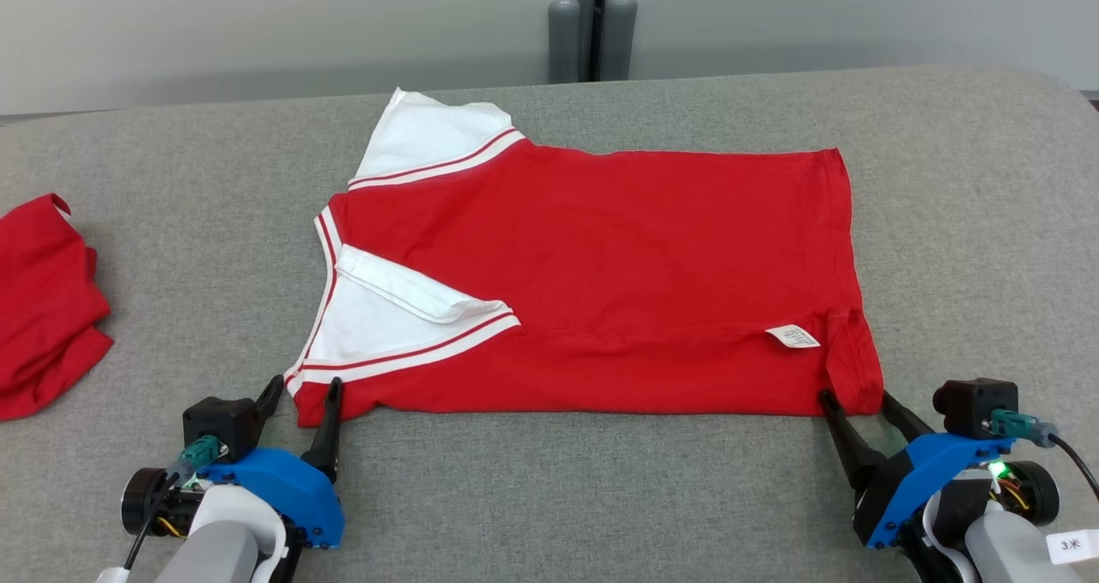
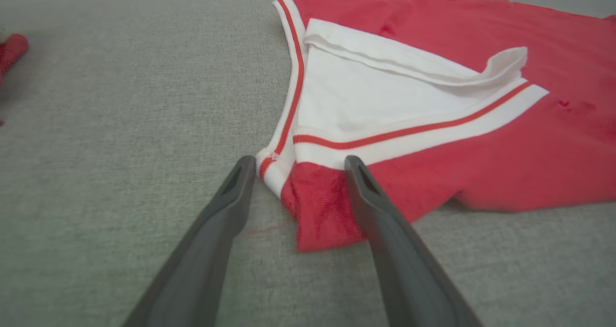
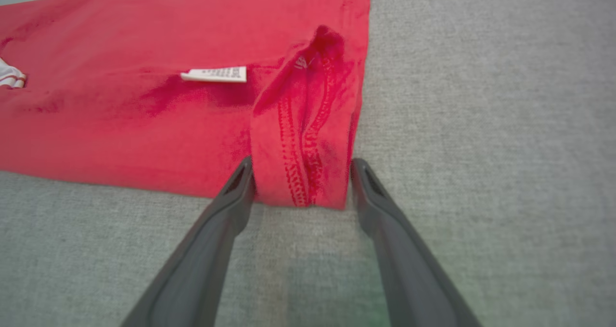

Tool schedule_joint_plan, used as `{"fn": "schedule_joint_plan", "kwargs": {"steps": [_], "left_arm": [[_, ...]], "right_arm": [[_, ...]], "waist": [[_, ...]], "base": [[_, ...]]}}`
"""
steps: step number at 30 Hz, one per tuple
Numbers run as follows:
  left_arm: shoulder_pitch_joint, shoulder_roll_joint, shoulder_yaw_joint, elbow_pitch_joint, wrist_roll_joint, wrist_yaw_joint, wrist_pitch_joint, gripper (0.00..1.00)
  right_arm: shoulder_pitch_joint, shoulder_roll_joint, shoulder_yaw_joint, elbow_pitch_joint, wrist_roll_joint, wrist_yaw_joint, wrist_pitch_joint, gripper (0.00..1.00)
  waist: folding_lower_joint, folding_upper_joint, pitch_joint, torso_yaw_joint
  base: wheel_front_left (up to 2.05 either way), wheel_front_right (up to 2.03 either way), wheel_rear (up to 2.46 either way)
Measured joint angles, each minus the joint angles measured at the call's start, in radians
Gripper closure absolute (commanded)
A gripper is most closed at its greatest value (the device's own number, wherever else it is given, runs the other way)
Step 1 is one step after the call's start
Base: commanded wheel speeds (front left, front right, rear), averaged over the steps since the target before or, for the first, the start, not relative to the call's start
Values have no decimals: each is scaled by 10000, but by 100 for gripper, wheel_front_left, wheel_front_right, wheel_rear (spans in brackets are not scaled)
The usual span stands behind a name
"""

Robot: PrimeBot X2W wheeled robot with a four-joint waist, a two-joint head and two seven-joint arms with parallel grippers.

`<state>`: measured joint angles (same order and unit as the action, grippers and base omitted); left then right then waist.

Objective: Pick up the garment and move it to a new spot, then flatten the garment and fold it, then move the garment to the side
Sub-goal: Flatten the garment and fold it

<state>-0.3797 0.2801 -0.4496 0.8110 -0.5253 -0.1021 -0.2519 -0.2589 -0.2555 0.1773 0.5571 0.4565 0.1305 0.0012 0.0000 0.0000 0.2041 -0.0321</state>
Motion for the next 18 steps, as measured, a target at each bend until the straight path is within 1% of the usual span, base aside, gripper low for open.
{"fn": "schedule_joint_plan", "kwargs": {"steps": [4,5,6,7,8,9,14,18], "left_arm": [[-185,-119,-56,341,-109,-46,31,0],[-227,-161,-92,458,-130,-61,61,0],[-302,-194,-117,564,-146,-75,104,1],[-384,-217,-136,658,-180,-94,125,65],[-447,-242,-153,746,-196,-105,125,93],[-491,-270,-151,811,-228,-125,119,100],[-534,-385,-242,982,-359,-213,29,100],[-277,-401,-121,823,-535,-217,-54,100]], "right_arm": [[-322,104,107,493,0,0,-104,0],[-411,121,125,627,-13,0,-115,8],[-488,142,140,742,-27,0,-138,53],[-551,174,163,857,-27,0,-215,77],[-629,207,196,968,-27,0,-251,100],[-702,234,245,1043,-21,0,-309,100],[-817,303,408,1398,146,0,-719,100],[-788,309,543,1450,416,0,-1074,100]], "waist": [[0,0,62,-46],[-1,0,76,-49],[-1,0,90,-47],[0,-1,99,-43],[-1,0,103,-45],[0,0,103,-54],[0,0,-79,14],[0,0,-408,118]], "base": [[0,0,0],[0,0,0],[0,0,0],[0,0,0],[0,0,0],[0,0,0],[0,0,0],[0,0,0]]}}
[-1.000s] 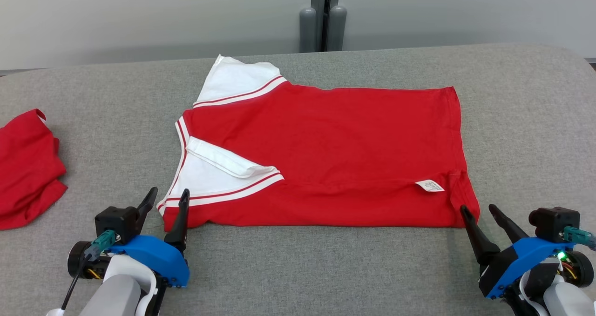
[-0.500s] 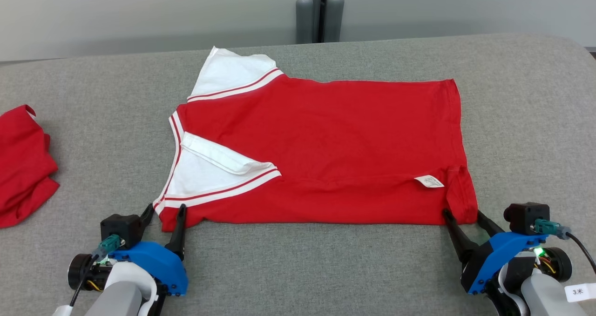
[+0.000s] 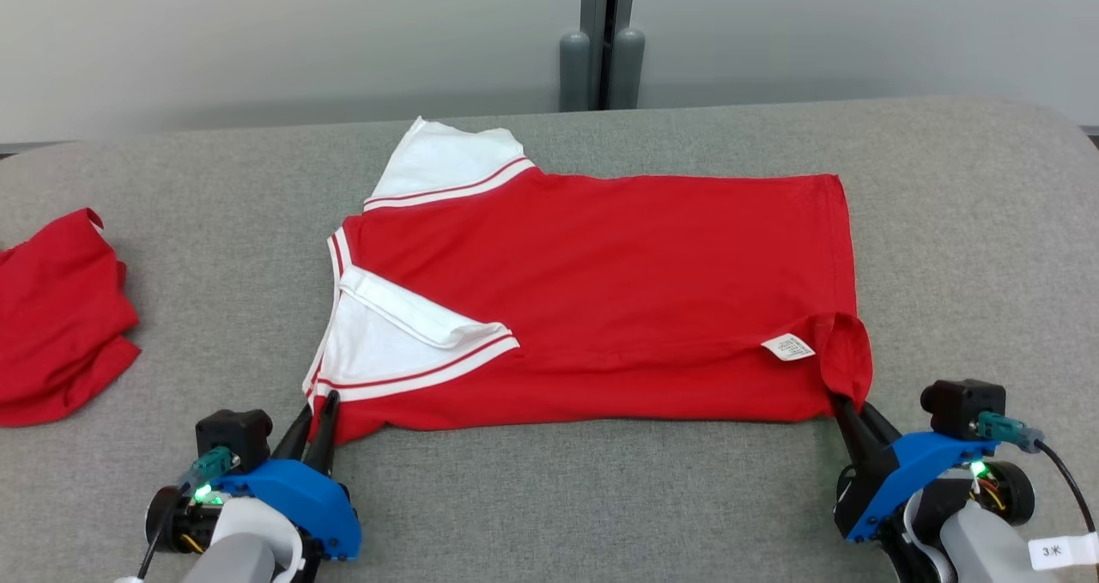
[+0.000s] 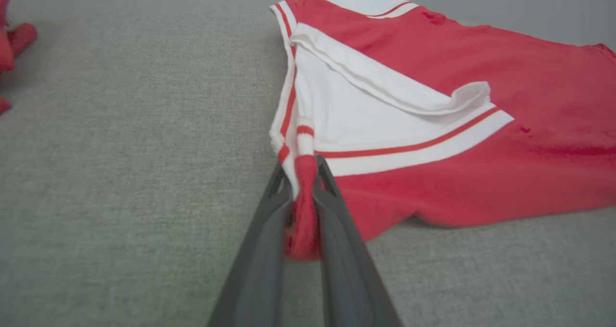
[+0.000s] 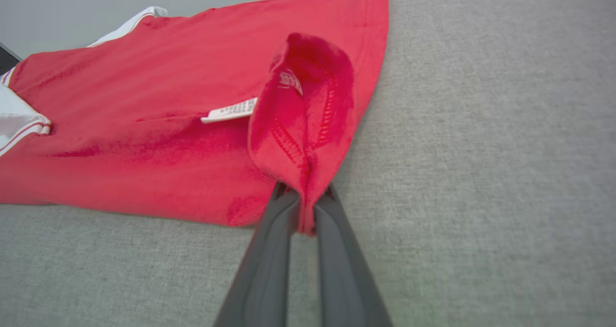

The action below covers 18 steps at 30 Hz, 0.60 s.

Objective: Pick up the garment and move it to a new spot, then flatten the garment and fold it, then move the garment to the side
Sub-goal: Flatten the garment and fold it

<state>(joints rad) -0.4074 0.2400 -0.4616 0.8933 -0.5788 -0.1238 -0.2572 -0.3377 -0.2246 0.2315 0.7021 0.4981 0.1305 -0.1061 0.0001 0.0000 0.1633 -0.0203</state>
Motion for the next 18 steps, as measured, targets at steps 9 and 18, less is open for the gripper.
{"fn": "schedule_joint_plan", "kwargs": {"steps": [9,18], "left_arm": [[1651,-98,380,-1789,84,274,-44,100],[3994,109,715,-3969,113,988,-44,100]], "right_arm": [[1175,-23,221,-671,686,0,-357,100],[3158,-453,-407,-2401,934,0,-100,100]], "waist": [[-2,0,-899,259],[-2,-1,-1315,483]], "base": [[0,0,0],[0,0,0]]}}
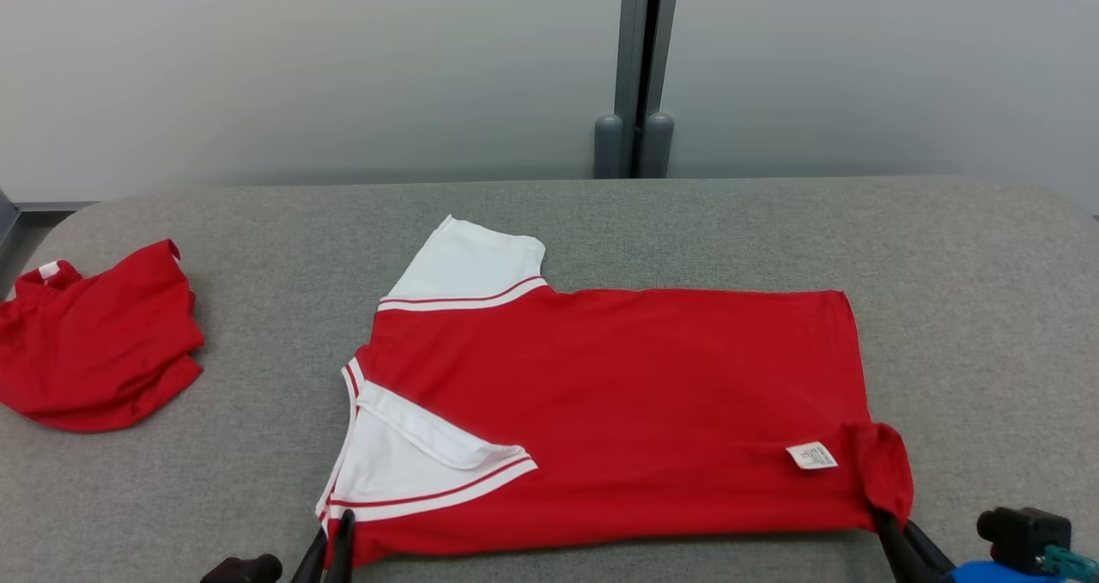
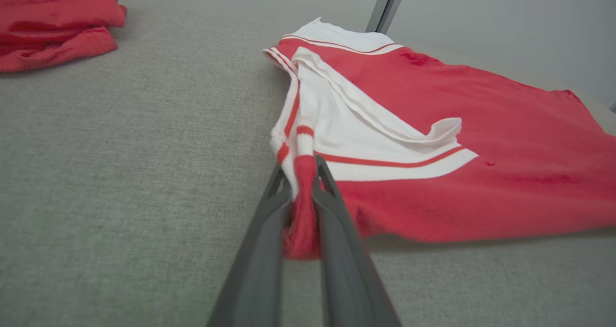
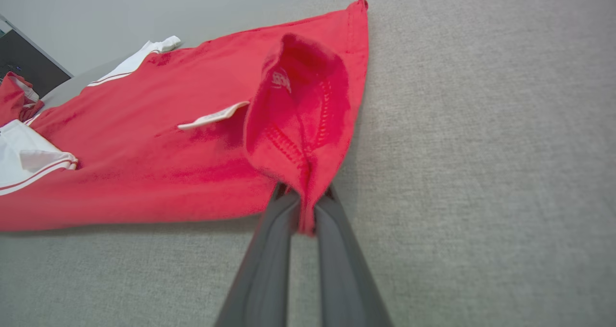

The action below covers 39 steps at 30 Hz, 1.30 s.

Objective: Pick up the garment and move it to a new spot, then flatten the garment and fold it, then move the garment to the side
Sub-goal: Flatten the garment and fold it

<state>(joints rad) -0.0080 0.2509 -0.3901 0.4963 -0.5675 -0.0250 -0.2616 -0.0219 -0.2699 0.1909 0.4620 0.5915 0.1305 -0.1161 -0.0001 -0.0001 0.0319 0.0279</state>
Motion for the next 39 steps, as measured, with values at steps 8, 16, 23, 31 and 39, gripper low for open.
{"fn": "schedule_joint_plan", "kwargs": {"steps": [8,16,23,31,39], "left_arm": [[1044,148,-44,-1321,-125,439,418,100],[1225,50,-44,-1476,-205,598,389,0],[690,-44,433,-1841,238,660,40,0],[238,-462,1751,-2953,1333,591,0,0],[-334,-924,2769,-3218,2721,240,-2,0]], "right_arm": [[1580,117,-878,-1622,-209,2,959,100],[1889,669,-1438,-1988,-738,0,1315,0],[1468,719,-1962,-2520,-1235,0,830,0],[802,1085,-2107,-3106,-1942,0,-268,0],[247,1492,-2067,-3223,-2589,0,-1030,0]], "waist": [[0,0,-78,97],[1,0,-105,-7],[2,0,-90,-154],[2,0,-80,-237],[2,2,-155,-272]], "base": [[0,0,0],[0,0,0],[0,0,0],[0,0,0],[0,0,0]]}}
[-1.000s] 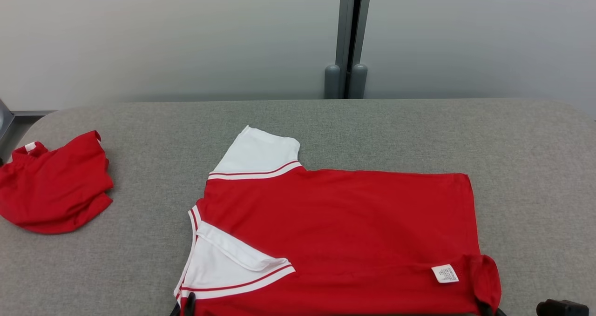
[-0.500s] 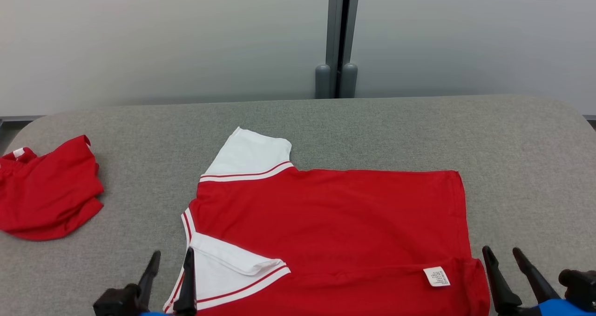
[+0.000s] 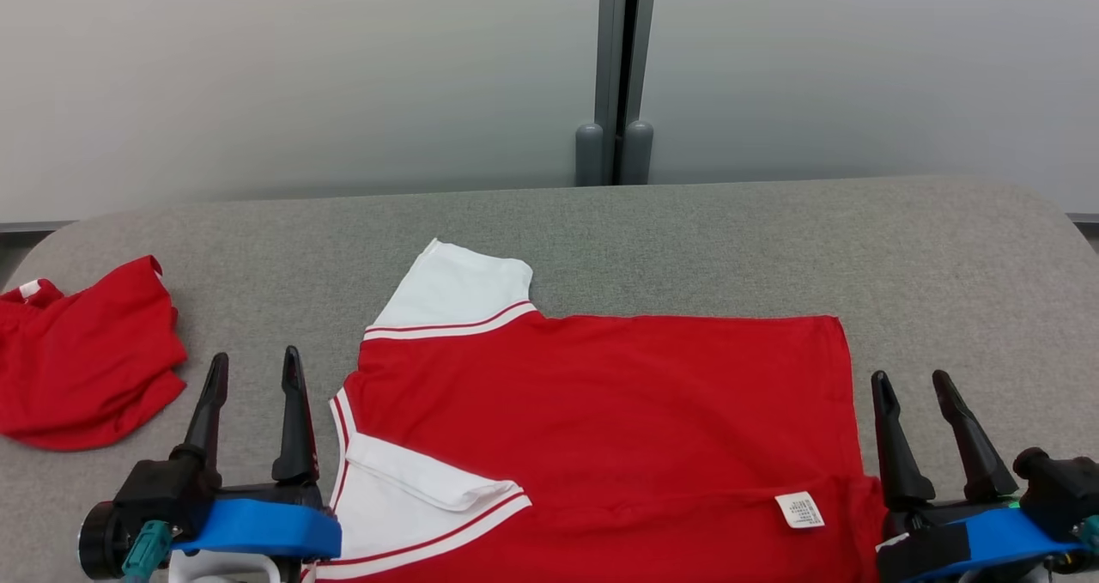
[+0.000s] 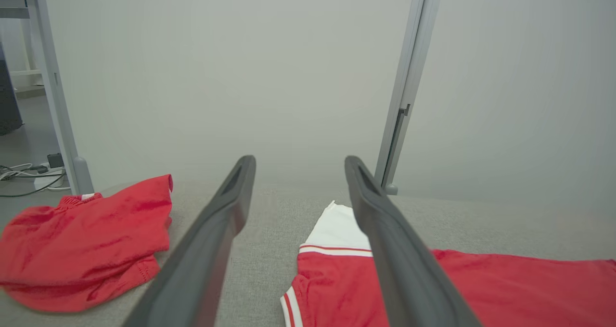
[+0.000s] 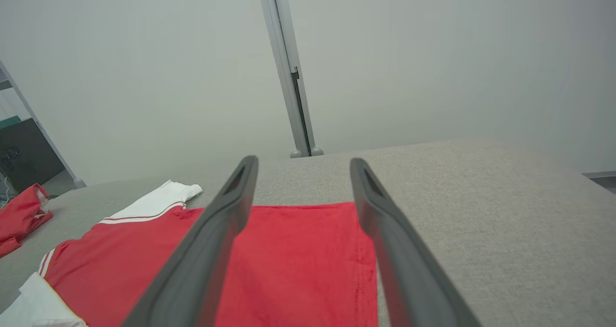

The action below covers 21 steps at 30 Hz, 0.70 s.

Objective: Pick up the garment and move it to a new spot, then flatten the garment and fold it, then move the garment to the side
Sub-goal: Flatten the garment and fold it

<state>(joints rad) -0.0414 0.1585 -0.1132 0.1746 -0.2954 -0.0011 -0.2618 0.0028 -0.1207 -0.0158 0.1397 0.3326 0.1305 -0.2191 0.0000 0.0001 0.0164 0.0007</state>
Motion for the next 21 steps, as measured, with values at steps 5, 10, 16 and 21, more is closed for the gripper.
{"fn": "schedule_joint_plan", "kwargs": {"steps": [5,10,16,21], "left_arm": [[-180,-65,307,326,548,-322,0,0],[-235,-102,439,715,871,-562,-10,0],[-238,-134,604,1277,1074,-788,-10,0],[-241,-226,702,1517,1214,-805,-10,0]], "right_arm": [[-98,173,77,113,-545,0,-201,0],[-101,290,132,368,-809,0,-291,0],[-70,430,194,771,-1045,0,-295,0],[-34,474,205,941,-1118,0,-280,0]], "waist": [[0,-1,-88,-42],[0,0,-160,-56],[0,-1,-228,-16],[0,0,-229,30]], "base": [[0,0,0],[0,0,0],[0,0,0],[0,0,0]]}}
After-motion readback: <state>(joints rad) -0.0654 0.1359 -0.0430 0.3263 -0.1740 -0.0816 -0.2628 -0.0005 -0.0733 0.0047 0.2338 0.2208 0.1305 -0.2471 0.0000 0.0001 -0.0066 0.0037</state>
